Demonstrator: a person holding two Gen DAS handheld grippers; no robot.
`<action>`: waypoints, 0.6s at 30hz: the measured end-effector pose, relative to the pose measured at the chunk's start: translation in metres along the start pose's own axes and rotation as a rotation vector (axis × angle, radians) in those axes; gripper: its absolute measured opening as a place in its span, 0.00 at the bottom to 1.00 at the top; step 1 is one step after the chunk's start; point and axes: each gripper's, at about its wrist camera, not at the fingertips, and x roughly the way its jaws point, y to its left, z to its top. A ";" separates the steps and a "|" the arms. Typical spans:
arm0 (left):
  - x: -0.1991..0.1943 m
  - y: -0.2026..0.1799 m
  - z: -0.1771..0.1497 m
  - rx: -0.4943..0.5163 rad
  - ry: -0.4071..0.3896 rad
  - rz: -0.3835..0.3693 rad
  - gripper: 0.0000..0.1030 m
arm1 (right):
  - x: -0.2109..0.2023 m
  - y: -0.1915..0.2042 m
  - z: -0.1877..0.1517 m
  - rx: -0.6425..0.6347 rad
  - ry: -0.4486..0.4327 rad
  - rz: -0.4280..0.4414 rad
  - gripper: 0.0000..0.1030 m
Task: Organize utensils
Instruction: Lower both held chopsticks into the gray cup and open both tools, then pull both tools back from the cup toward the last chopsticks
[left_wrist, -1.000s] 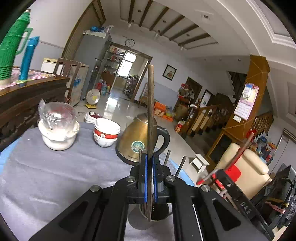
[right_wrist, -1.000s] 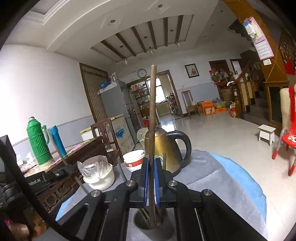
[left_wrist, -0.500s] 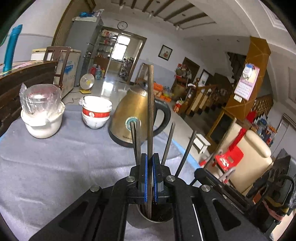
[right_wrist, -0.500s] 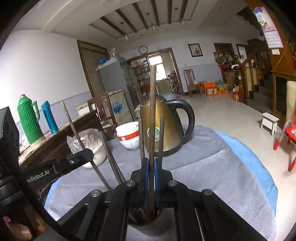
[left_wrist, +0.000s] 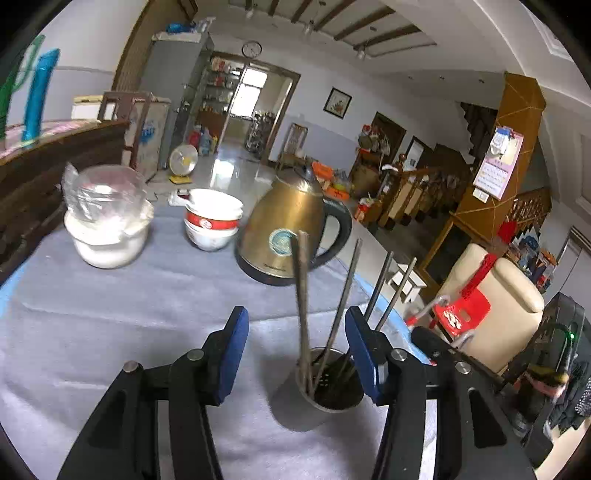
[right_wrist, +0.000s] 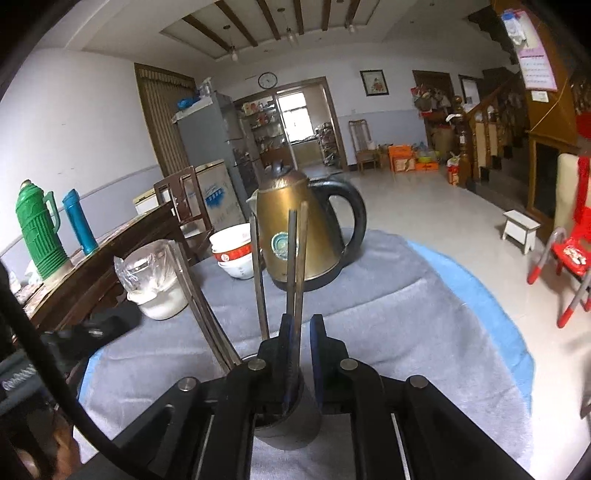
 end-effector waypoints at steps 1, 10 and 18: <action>-0.012 0.006 -0.002 -0.004 -0.007 0.005 0.54 | -0.008 -0.001 -0.001 0.003 -0.008 -0.005 0.11; -0.066 0.086 -0.063 -0.084 0.059 0.160 0.68 | -0.045 0.006 -0.055 0.029 0.075 0.028 0.73; -0.081 0.146 -0.117 -0.251 0.187 0.251 0.68 | -0.035 0.014 -0.129 0.088 0.304 0.091 0.73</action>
